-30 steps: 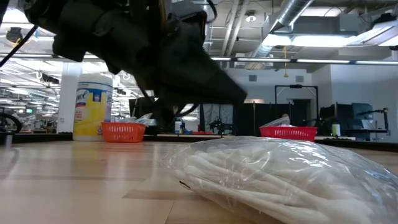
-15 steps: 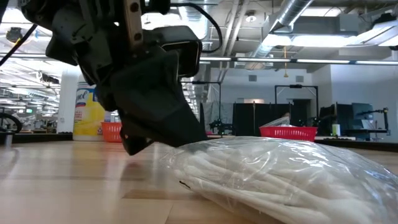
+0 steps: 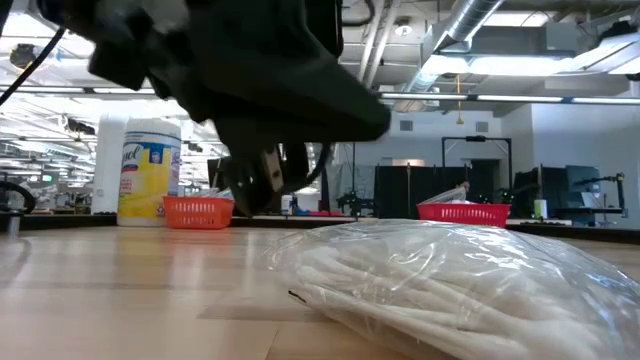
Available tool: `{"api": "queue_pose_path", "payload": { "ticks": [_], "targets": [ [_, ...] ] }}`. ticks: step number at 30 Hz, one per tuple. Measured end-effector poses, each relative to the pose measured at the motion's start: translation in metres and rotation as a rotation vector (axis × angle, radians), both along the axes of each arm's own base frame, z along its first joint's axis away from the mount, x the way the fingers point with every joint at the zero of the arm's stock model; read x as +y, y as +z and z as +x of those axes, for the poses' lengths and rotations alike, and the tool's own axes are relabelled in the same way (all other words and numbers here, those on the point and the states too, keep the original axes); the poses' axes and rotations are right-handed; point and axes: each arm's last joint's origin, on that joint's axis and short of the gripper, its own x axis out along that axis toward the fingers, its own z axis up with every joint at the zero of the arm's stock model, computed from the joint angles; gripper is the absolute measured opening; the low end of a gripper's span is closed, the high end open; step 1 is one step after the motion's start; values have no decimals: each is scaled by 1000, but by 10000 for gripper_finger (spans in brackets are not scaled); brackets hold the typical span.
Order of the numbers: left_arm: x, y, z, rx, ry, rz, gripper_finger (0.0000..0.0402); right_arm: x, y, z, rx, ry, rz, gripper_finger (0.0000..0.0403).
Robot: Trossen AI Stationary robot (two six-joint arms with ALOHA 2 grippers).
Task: Pick & Place Travel size toiletries
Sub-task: Stack the cotton pack on top of the cotton bag in the red bin
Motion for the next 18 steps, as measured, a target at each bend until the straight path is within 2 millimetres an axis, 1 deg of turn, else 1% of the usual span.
{"api": "queue_pose_path", "payload": {
  "ticks": [2,5,8,11,13,15,17,18],
  "targets": [
    [-4,0,1,8,-13,1,0,0,0,0,0,0,0,270],
    [-11,-7,10,28,-46,-11,0,0,0,0,-1,0,0,270],
    [-19,-26,23,89,-99,-35,0,0,0,0,-1,0,0,270],
    [-24,-36,39,99,-152,-86,0,0,0,0,-1,0,0,270],
    [-23,-37,43,100,-171,-90,0,0,0,0,-1,0,1,270],
    [-19,-32,43,96,-171,-63,0,0,0,0,1,0,1,270],
    [-14,-28,41,126,-149,-21,0,0,0,0,3,0,1,270],
    [-9,-25,39,170,-124,11,0,0,0,0,5,0,1,270]
  ]
}}
